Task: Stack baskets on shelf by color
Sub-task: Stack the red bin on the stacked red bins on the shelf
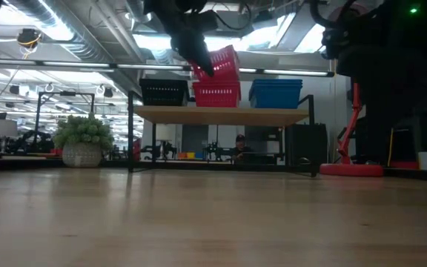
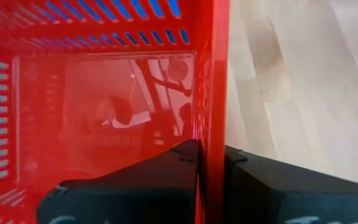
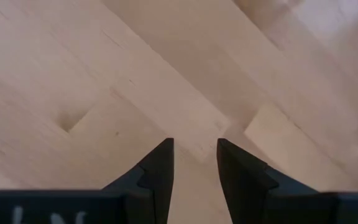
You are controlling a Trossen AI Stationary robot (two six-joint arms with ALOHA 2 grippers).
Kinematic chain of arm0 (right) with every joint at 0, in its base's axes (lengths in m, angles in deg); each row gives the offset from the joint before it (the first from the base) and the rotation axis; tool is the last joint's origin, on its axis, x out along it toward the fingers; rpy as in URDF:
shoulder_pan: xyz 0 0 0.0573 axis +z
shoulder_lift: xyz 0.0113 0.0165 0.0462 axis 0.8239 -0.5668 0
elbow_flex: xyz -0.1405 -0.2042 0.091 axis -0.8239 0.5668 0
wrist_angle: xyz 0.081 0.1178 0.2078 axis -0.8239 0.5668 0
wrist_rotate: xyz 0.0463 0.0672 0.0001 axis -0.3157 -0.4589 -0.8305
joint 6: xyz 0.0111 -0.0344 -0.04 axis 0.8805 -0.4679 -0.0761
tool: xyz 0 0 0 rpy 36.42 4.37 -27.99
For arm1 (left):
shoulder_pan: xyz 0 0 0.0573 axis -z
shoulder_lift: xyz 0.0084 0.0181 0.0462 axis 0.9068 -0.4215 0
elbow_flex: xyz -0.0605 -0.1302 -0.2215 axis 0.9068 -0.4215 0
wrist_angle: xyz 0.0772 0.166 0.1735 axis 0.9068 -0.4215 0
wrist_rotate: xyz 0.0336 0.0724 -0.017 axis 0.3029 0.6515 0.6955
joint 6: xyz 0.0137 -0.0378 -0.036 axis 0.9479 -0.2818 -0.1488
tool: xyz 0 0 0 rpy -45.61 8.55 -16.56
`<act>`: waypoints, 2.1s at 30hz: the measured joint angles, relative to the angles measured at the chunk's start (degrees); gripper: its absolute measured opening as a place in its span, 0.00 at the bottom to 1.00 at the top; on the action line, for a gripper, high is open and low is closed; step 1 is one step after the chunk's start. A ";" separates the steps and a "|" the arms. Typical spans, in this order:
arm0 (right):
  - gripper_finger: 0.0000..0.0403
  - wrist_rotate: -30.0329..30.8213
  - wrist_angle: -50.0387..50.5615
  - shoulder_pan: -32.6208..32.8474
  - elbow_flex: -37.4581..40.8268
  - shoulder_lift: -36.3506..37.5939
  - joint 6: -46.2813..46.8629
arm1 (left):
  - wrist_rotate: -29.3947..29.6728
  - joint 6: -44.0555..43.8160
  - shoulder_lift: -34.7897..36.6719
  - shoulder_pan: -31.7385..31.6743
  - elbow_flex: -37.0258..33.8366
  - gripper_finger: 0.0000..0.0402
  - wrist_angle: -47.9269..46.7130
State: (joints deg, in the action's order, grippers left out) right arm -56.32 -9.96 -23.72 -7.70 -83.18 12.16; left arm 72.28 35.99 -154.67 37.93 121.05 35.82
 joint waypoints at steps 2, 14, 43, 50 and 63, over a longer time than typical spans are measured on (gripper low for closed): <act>0.30 -0.09 -0.06 -0.35 0.00 -0.01 -1.11 | 0.28 -1.04 -0.30 0.16 0.06 0.00 0.22; 0.30 -0.55 -0.19 -0.50 0.00 0.00 -1.65 | 2.51 -8.49 -0.33 0.59 0.05 0.00 0.55; 0.30 -1.53 -0.19 -0.40 0.00 0.00 -1.70 | 6.68 -10.81 -0.33 3.33 0.05 0.00 -0.43; 0.30 -1.53 -0.19 -0.40 0.00 0.00 -1.69 | 6.61 -9.05 -0.33 3.35 0.05 0.00 -0.56; 0.30 -1.99 -0.19 -0.29 0.00 0.00 -1.69 | 6.55 -11.14 -0.31 3.26 0.05 0.01 -2.01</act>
State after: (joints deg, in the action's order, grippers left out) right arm -58.31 -10.16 -24.01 -7.70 -83.18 10.47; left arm 78.83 24.85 -154.98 41.19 121.10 33.82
